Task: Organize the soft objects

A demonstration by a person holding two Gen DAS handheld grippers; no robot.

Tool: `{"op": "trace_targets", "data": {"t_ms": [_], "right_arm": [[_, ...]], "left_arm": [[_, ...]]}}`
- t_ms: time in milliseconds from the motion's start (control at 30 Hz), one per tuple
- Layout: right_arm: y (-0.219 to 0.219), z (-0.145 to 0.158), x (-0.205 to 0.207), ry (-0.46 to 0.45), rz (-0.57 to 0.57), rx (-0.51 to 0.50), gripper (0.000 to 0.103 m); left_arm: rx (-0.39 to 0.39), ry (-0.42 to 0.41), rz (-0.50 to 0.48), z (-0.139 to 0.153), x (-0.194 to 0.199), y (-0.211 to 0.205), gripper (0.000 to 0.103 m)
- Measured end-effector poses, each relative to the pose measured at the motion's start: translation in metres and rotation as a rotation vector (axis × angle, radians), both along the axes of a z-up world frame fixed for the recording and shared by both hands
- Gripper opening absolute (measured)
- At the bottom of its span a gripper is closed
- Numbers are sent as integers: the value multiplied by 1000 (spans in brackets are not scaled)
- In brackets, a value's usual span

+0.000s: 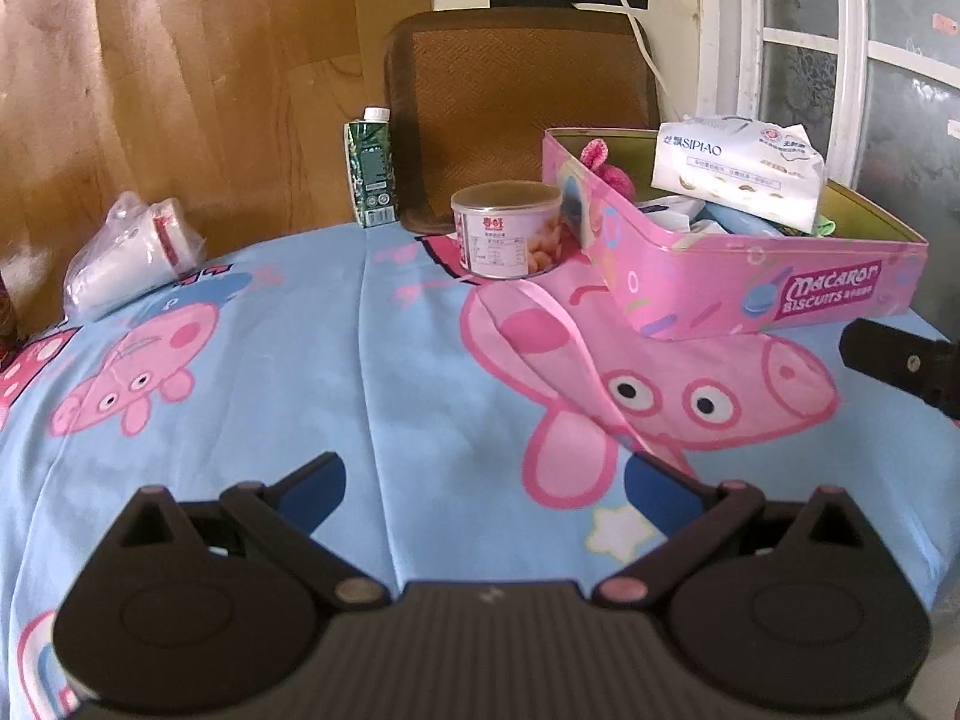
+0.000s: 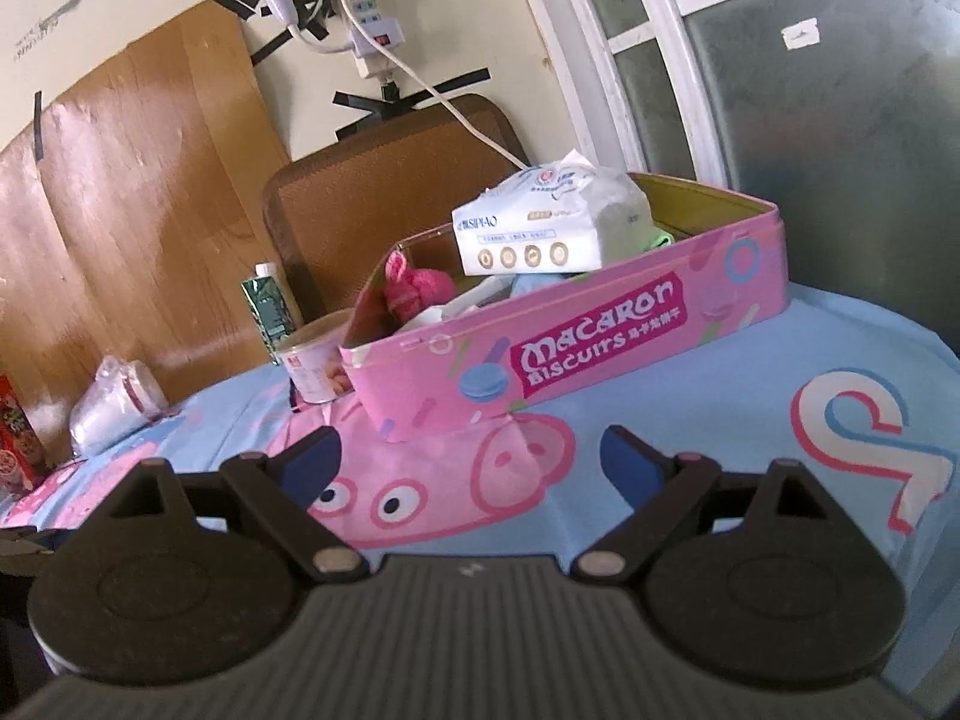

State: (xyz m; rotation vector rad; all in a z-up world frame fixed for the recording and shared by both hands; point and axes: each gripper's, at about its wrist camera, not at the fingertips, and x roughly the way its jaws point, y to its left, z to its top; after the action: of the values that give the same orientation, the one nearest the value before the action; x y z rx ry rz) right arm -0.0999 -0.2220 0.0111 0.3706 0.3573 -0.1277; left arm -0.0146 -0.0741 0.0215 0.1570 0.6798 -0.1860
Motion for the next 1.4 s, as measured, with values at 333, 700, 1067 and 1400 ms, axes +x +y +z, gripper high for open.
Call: {"op": "trace_targets", "data": {"t_ms": [333,700,1067,1400], "right_arm": [[9,1,-10,-5,26,1,95],[10,-5,-9,12,29,8,95],[10,-9,-7,25,23,15,95],[12,-12,-6,38,20,13,95]], "left_arm": [[24,-20,17,3,-14,0,103],[53,-4,8,-5,-18,-2,103],[87,-14,4,-8,-18,-5,103],[69,-1,17,-10,-15,-1,103]]}}
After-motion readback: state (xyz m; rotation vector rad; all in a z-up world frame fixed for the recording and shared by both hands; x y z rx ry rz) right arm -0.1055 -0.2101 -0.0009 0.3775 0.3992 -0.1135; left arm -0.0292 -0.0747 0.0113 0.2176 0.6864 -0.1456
